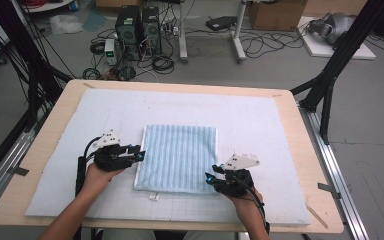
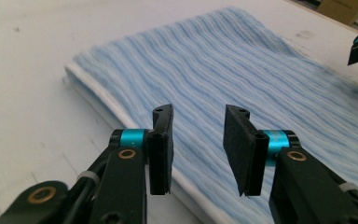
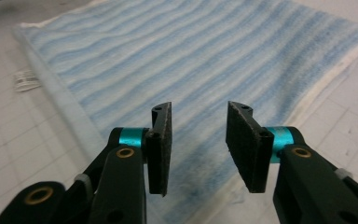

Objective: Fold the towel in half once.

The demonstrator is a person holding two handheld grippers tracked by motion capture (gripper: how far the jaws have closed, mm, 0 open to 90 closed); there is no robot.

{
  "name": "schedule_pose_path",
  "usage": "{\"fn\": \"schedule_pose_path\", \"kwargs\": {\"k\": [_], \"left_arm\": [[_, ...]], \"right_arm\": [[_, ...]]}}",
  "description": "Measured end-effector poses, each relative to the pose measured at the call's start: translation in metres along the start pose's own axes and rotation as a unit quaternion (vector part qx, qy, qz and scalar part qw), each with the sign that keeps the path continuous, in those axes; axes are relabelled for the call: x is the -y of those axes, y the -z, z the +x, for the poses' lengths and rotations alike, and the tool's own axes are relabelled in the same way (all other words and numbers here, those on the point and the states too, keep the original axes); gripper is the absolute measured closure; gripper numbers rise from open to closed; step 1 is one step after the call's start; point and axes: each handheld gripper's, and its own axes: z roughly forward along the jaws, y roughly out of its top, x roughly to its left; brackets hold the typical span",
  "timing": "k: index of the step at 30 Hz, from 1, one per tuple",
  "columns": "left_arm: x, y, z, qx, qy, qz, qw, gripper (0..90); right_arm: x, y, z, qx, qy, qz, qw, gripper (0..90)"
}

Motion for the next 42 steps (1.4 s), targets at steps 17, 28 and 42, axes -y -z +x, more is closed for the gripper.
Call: {"fn": "schedule_pose_path", "kwargs": {"k": [17,28,42], "left_arm": [[-0.022,-0.077,0.048,-0.077,0.031,0.072,0.9940,79.7],[-0.024,-0.082,0.050,-0.098,0.009,0.076,0.9922,80.2],[-0.024,-0.081,0.052,-0.090,0.020,0.075,0.9929,78.9]], "right_arm": [[-0.006,-0.015,-0.026,-0.001,-0.007,-0.002,1.0000,57.9],[-0.014,-0.024,-0.039,0.038,-0.022,-0.001,0.9990,63.2],[-0.055,-0.096,-0.089,0.079,-0.051,0.046,0.9945,70.5]]}}
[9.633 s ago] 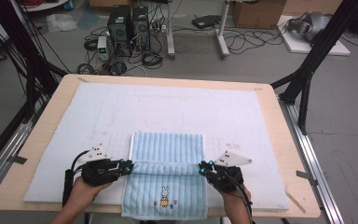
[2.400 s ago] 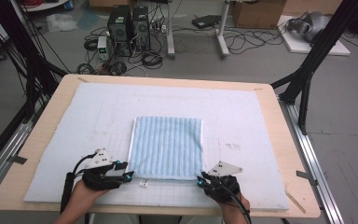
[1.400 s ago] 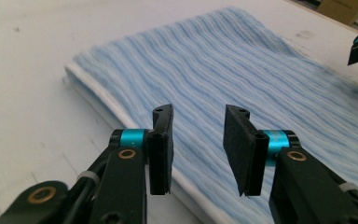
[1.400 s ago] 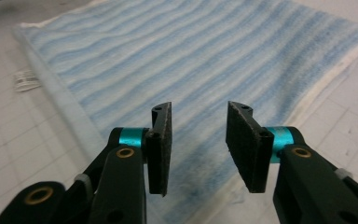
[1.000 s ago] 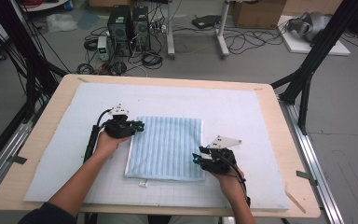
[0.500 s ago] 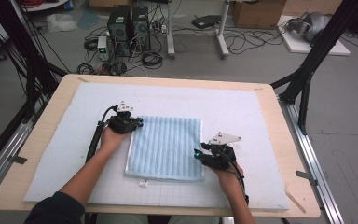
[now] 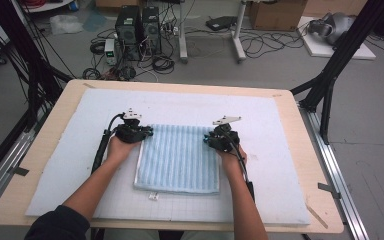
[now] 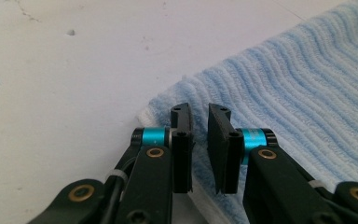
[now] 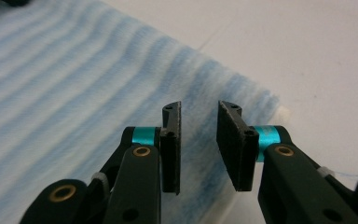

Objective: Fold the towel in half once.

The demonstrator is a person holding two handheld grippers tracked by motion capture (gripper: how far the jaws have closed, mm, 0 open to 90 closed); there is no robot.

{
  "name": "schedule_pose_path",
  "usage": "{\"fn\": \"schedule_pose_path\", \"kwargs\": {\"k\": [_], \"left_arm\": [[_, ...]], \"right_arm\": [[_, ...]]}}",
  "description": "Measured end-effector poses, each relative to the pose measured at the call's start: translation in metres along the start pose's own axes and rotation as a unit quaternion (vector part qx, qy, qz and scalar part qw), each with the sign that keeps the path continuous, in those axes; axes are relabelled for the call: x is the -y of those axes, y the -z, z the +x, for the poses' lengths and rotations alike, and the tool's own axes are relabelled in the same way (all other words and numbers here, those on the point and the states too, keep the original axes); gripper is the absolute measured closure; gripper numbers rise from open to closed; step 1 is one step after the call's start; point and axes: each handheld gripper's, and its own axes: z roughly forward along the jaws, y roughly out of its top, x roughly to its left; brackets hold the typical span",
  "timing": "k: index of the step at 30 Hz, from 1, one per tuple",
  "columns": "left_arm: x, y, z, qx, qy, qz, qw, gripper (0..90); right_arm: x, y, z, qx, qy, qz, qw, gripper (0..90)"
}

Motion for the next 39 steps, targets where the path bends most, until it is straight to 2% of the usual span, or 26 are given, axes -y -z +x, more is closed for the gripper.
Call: {"fn": "schedule_pose_path", "kwargs": {"k": [3,5,8,9,11,14,15,18,19,22,25,28,30,31,32,34,38,39], "left_arm": [[0.000,0.000,0.000,0.002,0.002,-0.001,1.0000,78.4],[0.000,0.000,0.000,0.002,0.001,0.000,1.0000,78.4],[0.000,0.000,0.000,0.002,0.000,0.001,1.0000,78.3],[0.000,0.000,0.000,0.002,0.001,0.001,1.0000,78.2],[0.001,0.000,0.001,0.003,0.005,-0.001,1.0000,78.2],[0.000,0.001,0.001,0.005,0.001,0.001,1.0000,76.8],[0.000,0.001,0.000,0.006,0.004,-0.001,1.0000,75.7],[0.001,0.003,0.003,0.032,0.032,-0.006,0.9990,64.9],[0.001,0.005,0.003,0.035,0.033,-0.009,0.9988,63.5],[0.001,0.015,0.004,0.047,0.042,-0.036,0.9973,56.9],[0.000,0.026,0.006,0.069,0.053,-0.055,0.9947,48.6],[0.000,0.041,0.005,0.084,0.041,-0.077,0.9926,40.5],[0.003,0.051,0.003,0.093,0.029,-0.091,0.9911,36.0],[0.004,0.054,0.002,0.099,0.027,-0.097,0.9900,33.5],[0.006,0.059,0.000,0.110,0.023,-0.108,0.9877,32.7],[0.007,0.066,-0.003,0.113,0.012,-0.119,0.9864,30.6],[0.008,0.078,-0.008,0.118,0.012,-0.147,0.9819,22.2],[0.008,0.081,-0.009,0.116,0.009,-0.152,0.9815,19.0]], "right_arm": [[0.003,-0.004,-0.007,0.004,-0.012,-0.005,0.9999,70.3],[0.003,-0.003,-0.009,0.022,-0.005,-0.003,0.9997,70.5],[0.005,-0.003,-0.014,0.026,-0.012,-0.007,0.9996,71.1],[0.005,-0.002,-0.014,0.043,-0.004,-0.005,0.9991,70.8],[0.006,-0.002,-0.016,0.044,-0.015,-0.007,0.9989,68.3],[0.006,0.001,-0.017,0.049,-0.015,-0.007,0.9987,66.2],[0.007,0.004,-0.017,0.049,-0.018,-0.006,0.9986,64.6],[0.008,0.013,-0.021,0.040,-0.029,-0.020,0.9986,64.4],[0.008,0.018,-0.022,0.038,-0.030,-0.028,0.9985,63.9],[0.012,0.035,-0.023,0.032,-0.032,-0.059,0.9973,61.2],[0.018,0.048,-0.023,0.029,-0.034,-0.067,0.9968,58.1],[0.029,0.062,-0.022,0.026,-0.031,-0.067,0.9969,57.4],[0.035,0.069,-0.021,0.019,-0.034,-0.069,0.9969,53.2],[0.038,0.073,-0.020,0.016,-0.031,-0.070,0.9969,51.4],[0.039,0.076,-0.019,0.012,-0.032,-0.070,0.9970,48.9],[0.042,0.082,-0.016,0.002,-0.030,-0.075,0.9967,44.2],[0.044,0.092,-0.006,-0.004,-0.018,-0.091,0.9957,32.8],[0.044,0.094,-0.004,-0.006,-0.019,-0.097,0.9951,29.2]]}}
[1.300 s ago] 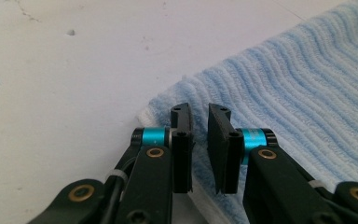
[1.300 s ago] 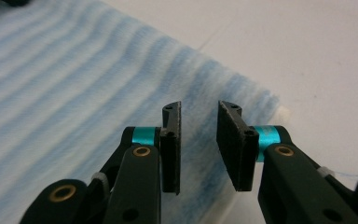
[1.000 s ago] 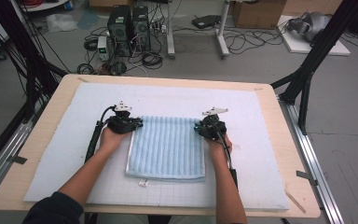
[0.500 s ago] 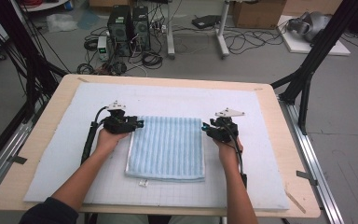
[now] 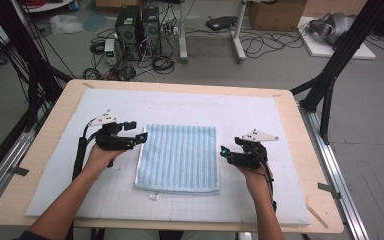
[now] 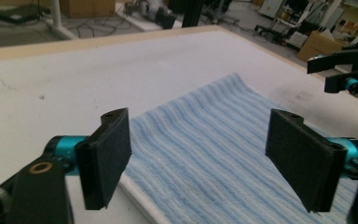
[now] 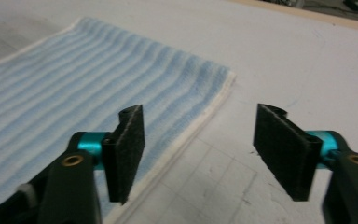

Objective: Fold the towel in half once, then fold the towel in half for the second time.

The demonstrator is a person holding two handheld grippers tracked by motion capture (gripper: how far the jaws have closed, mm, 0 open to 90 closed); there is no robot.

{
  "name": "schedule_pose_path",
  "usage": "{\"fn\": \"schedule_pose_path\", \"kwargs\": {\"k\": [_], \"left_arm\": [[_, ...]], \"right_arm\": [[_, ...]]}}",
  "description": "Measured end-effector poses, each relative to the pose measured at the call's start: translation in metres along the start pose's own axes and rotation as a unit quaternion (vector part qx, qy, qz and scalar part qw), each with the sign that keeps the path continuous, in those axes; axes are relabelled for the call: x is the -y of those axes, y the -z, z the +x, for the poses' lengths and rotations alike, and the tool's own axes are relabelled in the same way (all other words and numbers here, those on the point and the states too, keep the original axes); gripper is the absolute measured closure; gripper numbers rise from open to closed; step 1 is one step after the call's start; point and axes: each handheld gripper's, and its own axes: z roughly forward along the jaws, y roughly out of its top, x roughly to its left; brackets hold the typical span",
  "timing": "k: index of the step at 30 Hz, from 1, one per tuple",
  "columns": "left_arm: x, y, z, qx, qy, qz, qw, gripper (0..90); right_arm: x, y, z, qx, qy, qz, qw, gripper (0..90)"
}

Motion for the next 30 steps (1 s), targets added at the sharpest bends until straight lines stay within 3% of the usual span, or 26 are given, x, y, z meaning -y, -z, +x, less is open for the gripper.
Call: {"fn": "schedule_pose_path", "kwargs": {"k": [2,4,7,9,11,14,19,30], "left_arm": [[0.003,0.004,-0.003,0.001,0.000,-0.010,0.9999,17.9],[0.007,0.007,-0.003,0.003,-0.003,-0.005,1.0000,17.9],[0.011,0.010,-0.001,-0.007,-0.003,-0.003,1.0000,18.2],[0.013,0.012,0.001,-0.009,0.001,-0.006,0.9999,18.3],[0.015,0.016,0.001,-0.017,-0.003,-0.011,0.9998,19.2],[0.018,0.019,0.004,-0.027,0.007,-0.015,0.9995,19.4],[0.020,0.018,0.006,-0.033,0.010,-0.009,0.9994,19.4],[0.021,0.017,0.009,-0.040,0.016,-0.009,0.9990,19.9]], "right_arm": [[0.002,0.003,0.003,-0.002,0.001,-0.010,0.9999,21.5],[0.006,0.004,0.006,0.008,0.000,-0.014,0.9999,18.2],[0.012,0.003,0.008,0.025,0.019,-0.006,0.9995,12.1],[0.013,0.002,0.009,0.033,0.028,-0.001,0.9991,12.0],[0.013,0.001,0.008,0.034,0.024,-0.007,0.9991,12.0],[0.012,0.002,0.007,0.046,0.023,-0.011,0.9986,12.0],[0.013,0.004,0.004,0.054,0.016,-0.015,0.9983,12.0],[0.015,0.004,0.004,0.054,0.018,-0.008,0.9984,11.9]]}}
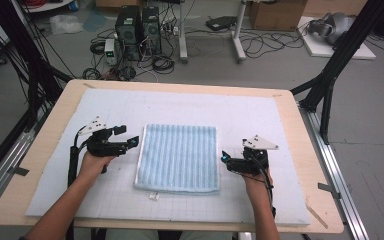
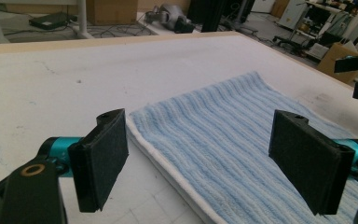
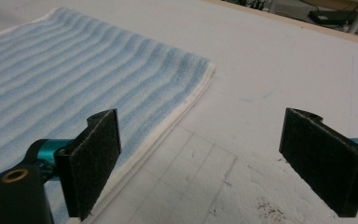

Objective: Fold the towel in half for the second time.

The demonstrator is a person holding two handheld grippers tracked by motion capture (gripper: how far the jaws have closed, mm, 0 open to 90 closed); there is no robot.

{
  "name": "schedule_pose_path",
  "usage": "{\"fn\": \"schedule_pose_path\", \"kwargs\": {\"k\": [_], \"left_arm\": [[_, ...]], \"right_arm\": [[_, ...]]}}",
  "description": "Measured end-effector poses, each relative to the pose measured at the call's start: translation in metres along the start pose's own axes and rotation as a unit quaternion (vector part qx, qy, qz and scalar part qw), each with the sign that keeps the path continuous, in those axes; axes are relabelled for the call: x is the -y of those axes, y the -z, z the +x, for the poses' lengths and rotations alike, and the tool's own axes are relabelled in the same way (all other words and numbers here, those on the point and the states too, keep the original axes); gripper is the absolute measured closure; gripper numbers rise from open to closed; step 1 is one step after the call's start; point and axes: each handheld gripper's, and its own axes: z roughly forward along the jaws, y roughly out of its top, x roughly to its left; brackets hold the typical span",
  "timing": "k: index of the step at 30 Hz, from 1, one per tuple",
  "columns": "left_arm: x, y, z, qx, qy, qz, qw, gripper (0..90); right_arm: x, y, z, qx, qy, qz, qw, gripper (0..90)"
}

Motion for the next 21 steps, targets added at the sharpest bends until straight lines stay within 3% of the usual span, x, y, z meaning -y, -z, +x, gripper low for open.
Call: {"fn": "schedule_pose_path", "kwargs": {"k": [9,18,21], "left_arm": [[0.003,-0.003,0.005,-0.003,0.013,0.014,0.9998,19.9],[0.008,-0.005,0.010,-0.022,0.019,0.042,0.9987,20.0],[0.007,-0.009,0.011,-0.033,0.015,0.039,0.9986,20.0]], "right_arm": [[0.001,-0.002,0.000,-0.003,-0.006,0.004,1.0000,11.8],[0.002,-0.005,-0.001,-0.015,-0.005,0.010,0.9998,11.8],[0.002,-0.005,-0.001,-0.017,-0.007,0.007,0.9998,11.8]]}}
